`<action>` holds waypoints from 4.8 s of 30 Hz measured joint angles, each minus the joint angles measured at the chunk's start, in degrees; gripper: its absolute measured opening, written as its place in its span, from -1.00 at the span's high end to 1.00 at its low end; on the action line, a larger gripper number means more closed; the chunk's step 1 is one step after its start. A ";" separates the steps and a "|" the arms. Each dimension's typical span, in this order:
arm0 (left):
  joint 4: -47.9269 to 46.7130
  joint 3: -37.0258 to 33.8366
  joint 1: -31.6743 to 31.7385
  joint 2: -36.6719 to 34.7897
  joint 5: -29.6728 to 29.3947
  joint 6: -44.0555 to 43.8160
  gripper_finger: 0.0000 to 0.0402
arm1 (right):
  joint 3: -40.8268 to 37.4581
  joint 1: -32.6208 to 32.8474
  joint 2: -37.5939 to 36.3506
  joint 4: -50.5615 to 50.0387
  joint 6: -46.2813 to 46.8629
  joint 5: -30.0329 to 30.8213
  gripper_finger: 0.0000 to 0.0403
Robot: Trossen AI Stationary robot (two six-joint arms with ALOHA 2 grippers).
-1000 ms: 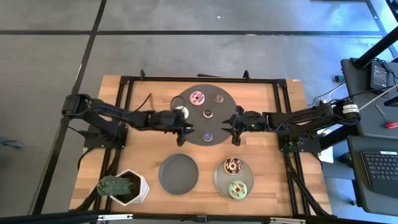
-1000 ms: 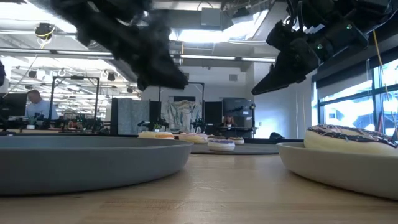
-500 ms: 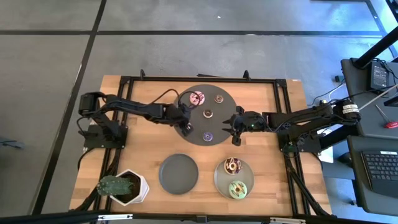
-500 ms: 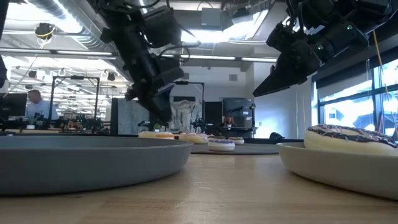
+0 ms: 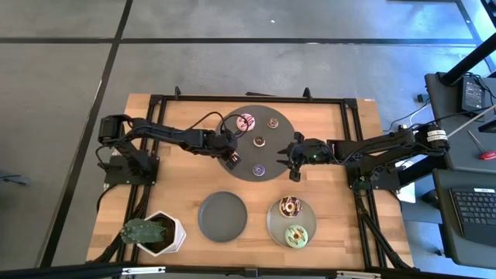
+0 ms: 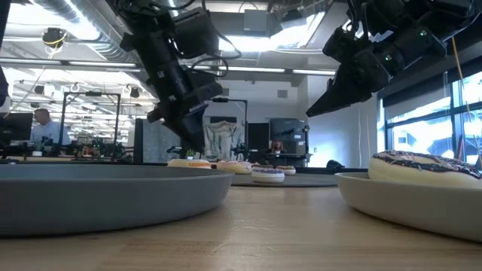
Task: Pick & Place donuts
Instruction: Put small orange donut on the black plate
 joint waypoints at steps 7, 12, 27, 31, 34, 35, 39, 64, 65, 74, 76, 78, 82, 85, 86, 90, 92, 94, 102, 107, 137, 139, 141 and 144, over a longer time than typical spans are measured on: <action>-0.12 0.00 0.00 0.00 2.88 3.42 0.73 | 0.00 0.00 0.00 0.00 0.02 0.00 0.22; -0.27 0.00 -0.45 -0.01 2.30 1.18 0.59 | 0.00 0.00 0.00 -0.06 0.02 0.00 0.22; 0.54 0.00 -1.25 0.61 -0.39 -6.53 0.17 | 0.00 0.00 0.00 -2.34 0.30 -0.44 0.22; 0.27 0.09 -1.23 1.43 -3.46 -7.91 0.21 | 0.00 0.00 0.00 -2.34 0.30 -0.49 0.22; 0.12 -0.06 -1.22 2.47 -3.34 -9.77 0.25 | 0.00 0.00 0.00 -2.34 0.28 -0.49 0.22; 0.32 0.05 -1.25 2.96 -3.31 -10.61 0.26 | 0.00 0.01 0.00 -2.34 0.28 -0.50 0.22; -0.56 -0.02 -1.24 5.28 -2.79 -13.57 0.29 | 0.00 0.02 0.00 -2.34 0.28 -0.52 0.22; -0.76 1.05 -1.55 1.83 1.12 -9.40 0.89 | 0.00 0.02 -0.02 -2.32 0.14 -0.49 0.22; -0.80 1.52 -1.88 0.81 1.84 -7.52 0.91 | 0.00 0.02 -0.02 -2.17 0.22 -0.57 0.22; -0.70 4.52 -13.04 -2.97 11.91 1.60 0.95 | 0.00 2.02 -0.02 4.83 0.12 -13.01 0.22; -0.71 4.57 -16.93 -2.97 12.36 1.29 0.96 | 0.00 3.19 -0.02 6.28 0.01 -12.98 0.22; -0.76 4.57 -20.47 -2.86 11.70 0.37 0.96 | 0.00 4.99 -0.02 9.12 -0.04 -13.05 0.22; -3.30 4.59 -25.06 -2.73 9.20 -2.90 0.96 | 0.02 9.39 0.47 16.46 -1.06 -13.20 0.22; -8.08 4.59 -26.35 -2.73 8.36 -5.51 0.96 | 1.39 12.46 2.60 18.94 -2.92 -13.18 0.22; -9.02 4.59 -26.36 -2.73 8.37 -6.62 0.96 | 2.57 13.26 3.81 19.18 -3.04 -13.00 0.22; -10.13 4.59 -26.42 -2.24 8.39 -8.81 0.96 | 8.69 15.48 11.05 18.60 -2.83 -11.64 0.22; -10.32 4.59 -27.03 -1.66 8.22 -8.22 0.96 | 12.00 16.12 15.00 17.35 -2.91 -11.52 0.22; -10.10 4.61 -27.75 -0.60 8.23 -8.14 0.96 | 15.08 16.45 18.33 16.00 -2.33 -11.54 0.22; -9.76 4.57 -31.71 3.15 9.14 -8.11 0.96 | 22.89 16.78 27.60 11.85 0.28 -11.11 0.22; -8.75 4.59 -33.23 3.98 7.94 -9.52 0.96 | 26.46 16.81 33.20 11.82 0.46 -10.69 0.22; -7.02 4.55 -33.66 4.85 4.11 -9.49 0.85 | 40.87 17.40 51.43 17.09 1.66 -9.59 0.22; -6.95 4.55 -33.66 4.85 4.09 -9.46 0.81 | 40.87 17.44 51.43 17.28 1.57 -7.77 0.22; -6.97 4.55 -33.66 4.85 4.11 -9.49 0.78 | 40.87 17.44 51.43 17.32 1.57 -6.55 0.22; -6.94 4.55 -33.66 4.85 4.11 -9.46 0.72 | 40.87 17.40 51.43 17.85 1.56 -6.46 0.22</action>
